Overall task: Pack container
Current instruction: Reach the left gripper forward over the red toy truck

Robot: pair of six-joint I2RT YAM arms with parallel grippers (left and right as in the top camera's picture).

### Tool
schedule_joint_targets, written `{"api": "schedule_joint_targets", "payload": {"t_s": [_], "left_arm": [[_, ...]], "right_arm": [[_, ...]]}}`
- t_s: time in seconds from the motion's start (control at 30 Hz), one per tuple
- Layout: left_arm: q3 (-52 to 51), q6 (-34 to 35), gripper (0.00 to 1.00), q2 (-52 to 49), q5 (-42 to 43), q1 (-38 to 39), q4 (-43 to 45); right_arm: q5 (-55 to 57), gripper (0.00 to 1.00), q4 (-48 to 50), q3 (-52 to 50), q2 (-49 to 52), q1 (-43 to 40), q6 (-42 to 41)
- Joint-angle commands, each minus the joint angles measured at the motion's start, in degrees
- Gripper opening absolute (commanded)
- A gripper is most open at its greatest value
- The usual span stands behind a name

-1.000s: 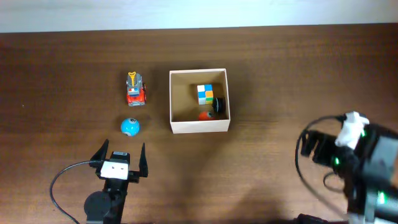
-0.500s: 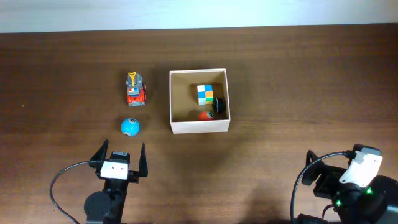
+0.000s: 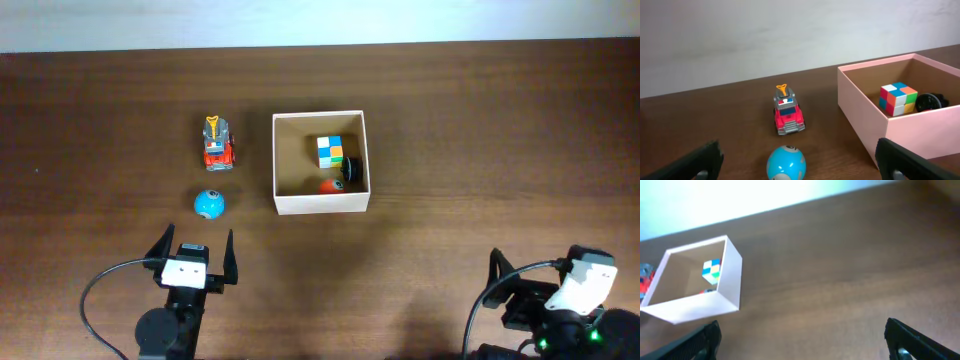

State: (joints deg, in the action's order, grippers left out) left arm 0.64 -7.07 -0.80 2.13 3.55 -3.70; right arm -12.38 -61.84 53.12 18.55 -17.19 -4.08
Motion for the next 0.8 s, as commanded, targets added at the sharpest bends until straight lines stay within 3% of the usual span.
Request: {"api": "schedule_joint_targets", "payload": {"t_s": [0.0,0.5,0.67,0.77], "left_arm": [[-0.1,-0.3,0.99,0.4,-0.4,-0.3,1.1],[0.2,-0.3,0.99,0.4,2.4,-0.3,17.9],[4.4,-0.3,0.99,-0.7,3.0,-0.3,16.2],[12.3,-2.9,0.99,-5.1,5.9,-0.3,9.2]], "right_arm": [[-0.5,0.99,0.9,0.8,-0.5,-0.5,0.2],[-0.5,0.99,1.2,0.8,-0.5,-0.5,0.3],[-0.5,0.99,1.2,0.8,-0.5,-0.5,0.3],[-0.5,0.99,1.2,0.8,-0.5,-0.5,0.3]]}}
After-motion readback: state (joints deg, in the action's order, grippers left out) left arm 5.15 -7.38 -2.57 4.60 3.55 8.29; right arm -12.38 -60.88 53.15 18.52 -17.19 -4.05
